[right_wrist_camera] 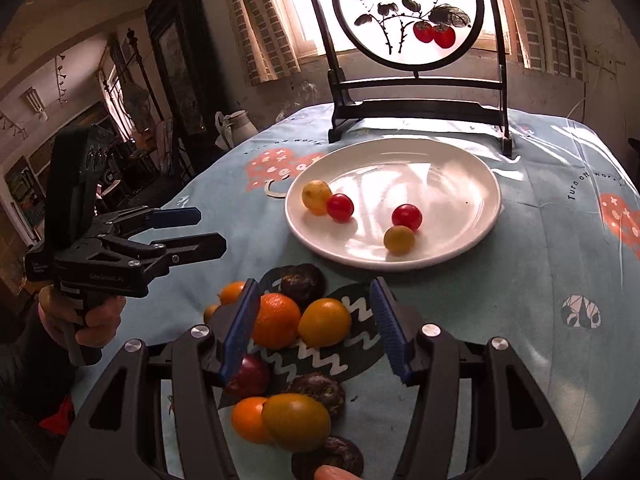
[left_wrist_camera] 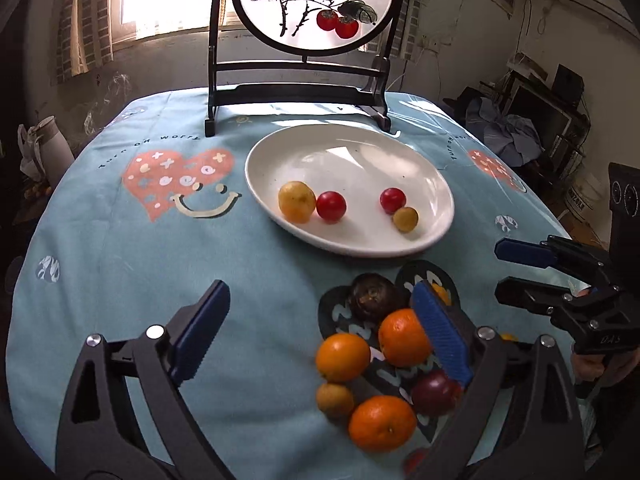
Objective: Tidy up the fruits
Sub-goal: 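Lower both held fruits onto the white plate and open both grippers, then grasp a red tomato with the left gripper while the right gripper grasps a large yellow-green tomato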
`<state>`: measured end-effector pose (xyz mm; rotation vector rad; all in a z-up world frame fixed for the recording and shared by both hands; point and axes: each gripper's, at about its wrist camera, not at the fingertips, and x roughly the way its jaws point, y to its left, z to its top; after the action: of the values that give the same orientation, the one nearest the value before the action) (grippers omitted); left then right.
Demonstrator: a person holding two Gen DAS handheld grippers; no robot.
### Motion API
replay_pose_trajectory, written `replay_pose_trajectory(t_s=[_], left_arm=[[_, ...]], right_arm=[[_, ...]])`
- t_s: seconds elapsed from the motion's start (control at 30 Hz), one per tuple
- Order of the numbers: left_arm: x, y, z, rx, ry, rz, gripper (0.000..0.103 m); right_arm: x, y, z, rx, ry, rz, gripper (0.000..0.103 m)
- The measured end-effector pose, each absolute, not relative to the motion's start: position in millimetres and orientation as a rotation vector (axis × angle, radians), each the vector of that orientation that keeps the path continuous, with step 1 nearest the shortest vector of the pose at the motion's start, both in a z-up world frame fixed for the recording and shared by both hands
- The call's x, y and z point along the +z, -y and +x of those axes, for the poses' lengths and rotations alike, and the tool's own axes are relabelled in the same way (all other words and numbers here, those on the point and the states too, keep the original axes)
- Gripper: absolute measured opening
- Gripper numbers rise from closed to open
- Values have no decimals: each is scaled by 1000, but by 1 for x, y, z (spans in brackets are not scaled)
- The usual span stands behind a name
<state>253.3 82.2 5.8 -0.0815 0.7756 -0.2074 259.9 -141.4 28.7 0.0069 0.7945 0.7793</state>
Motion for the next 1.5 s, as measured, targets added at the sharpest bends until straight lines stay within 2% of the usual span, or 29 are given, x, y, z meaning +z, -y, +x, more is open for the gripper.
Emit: replay_pose_trajectory(t_s=[0.27, 0.43, 0.47, 0.6, 0.77, 1.13, 1.33, 1.5], left_arm=[[-19, -65, 173, -373, -749, -22, 93], [-22, -43, 146, -505, -720, 60, 80], [-23, -40, 145, -523, -724, 69, 75], [-30, -32, 144, -539, -760, 109, 68], [-41, -28, 151, -547, -820, 137, 53], [-57, -27, 160, -561, -924, 122, 52], [-60, -27, 162, -560, -939, 114, 40], [-60, -30, 164, -562, -944, 95, 34]], right_arm=[[6, 149, 215, 777, -810, -55, 58], [2, 153, 215, 771, -824, -34, 58], [1, 153, 214, 772, -831, -30, 58], [-5, 154, 213, 770, -859, -26, 57], [-7, 152, 212, 766, -873, -36, 49], [-11, 152, 212, 754, -879, -48, 41], [-10, 152, 210, 747, -871, -55, 41], [-10, 153, 211, 746, -874, -46, 41]])
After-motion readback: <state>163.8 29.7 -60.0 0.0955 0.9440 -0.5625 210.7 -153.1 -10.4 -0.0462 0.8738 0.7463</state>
